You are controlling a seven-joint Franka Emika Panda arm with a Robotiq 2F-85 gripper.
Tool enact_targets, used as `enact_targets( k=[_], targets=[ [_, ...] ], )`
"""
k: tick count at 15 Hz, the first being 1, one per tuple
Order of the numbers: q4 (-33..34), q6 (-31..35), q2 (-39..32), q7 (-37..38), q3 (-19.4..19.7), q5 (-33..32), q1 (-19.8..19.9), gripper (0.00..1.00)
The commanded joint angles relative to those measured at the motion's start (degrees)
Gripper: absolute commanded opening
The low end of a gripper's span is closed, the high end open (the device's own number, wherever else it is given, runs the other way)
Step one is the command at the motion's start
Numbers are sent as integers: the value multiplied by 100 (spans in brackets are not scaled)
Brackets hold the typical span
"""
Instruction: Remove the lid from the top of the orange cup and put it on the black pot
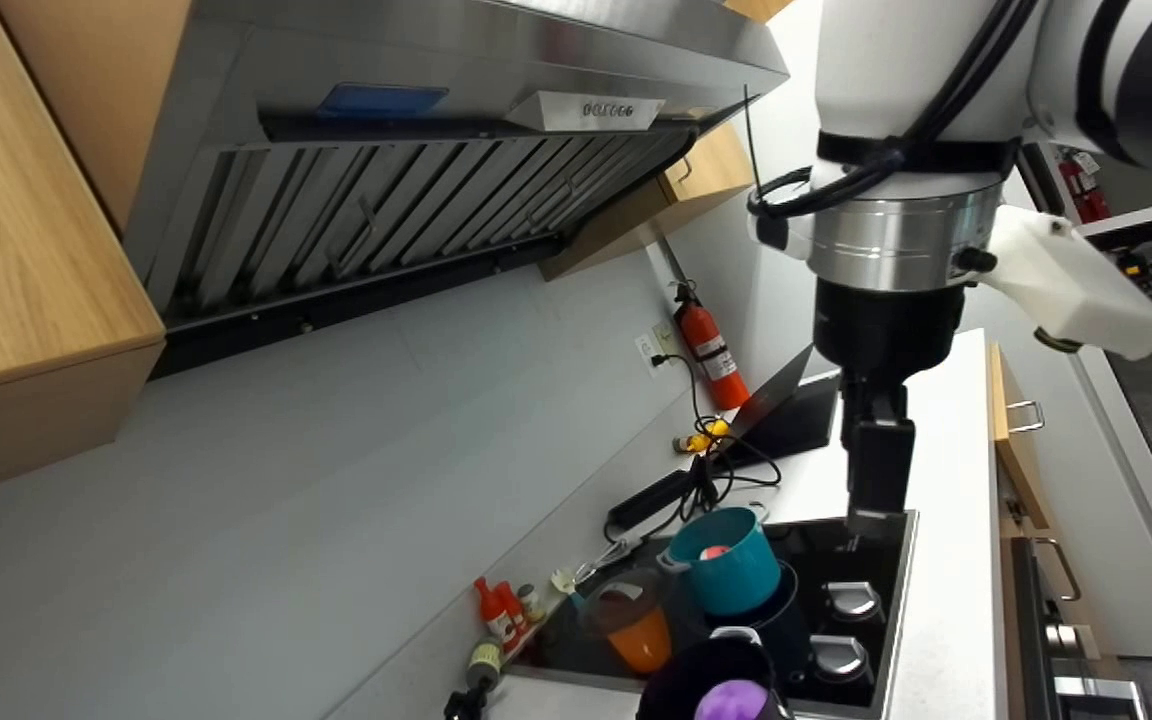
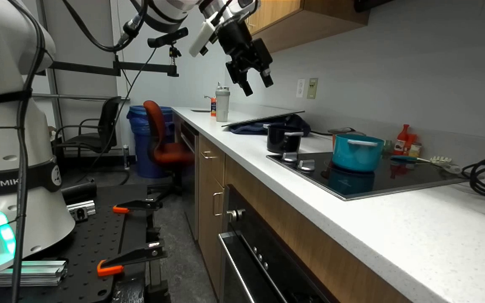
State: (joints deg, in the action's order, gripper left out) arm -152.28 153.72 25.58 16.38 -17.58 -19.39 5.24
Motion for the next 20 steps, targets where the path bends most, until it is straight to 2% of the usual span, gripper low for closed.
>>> enact_targets(
  k=[1,5,7,8,11,17,20],
  targets=[
    [607,454,-773,580,-305,-624,506,100],
    [1240,669,-1402,1219,-656,-1480,1104,100],
    [1548,637,-1665,1538,-760,-1878,1282,100],
    [1132,533,-1264,1162,-570,-1484,1013,100],
    [1420,533,-1559,1316,-639,-1680,1146,100],
    [1457,533,-1603,1326,-664,-1682,1150,100],
    [1546,573,-1732,1508,-681,-1890,1261,100]
  ],
)
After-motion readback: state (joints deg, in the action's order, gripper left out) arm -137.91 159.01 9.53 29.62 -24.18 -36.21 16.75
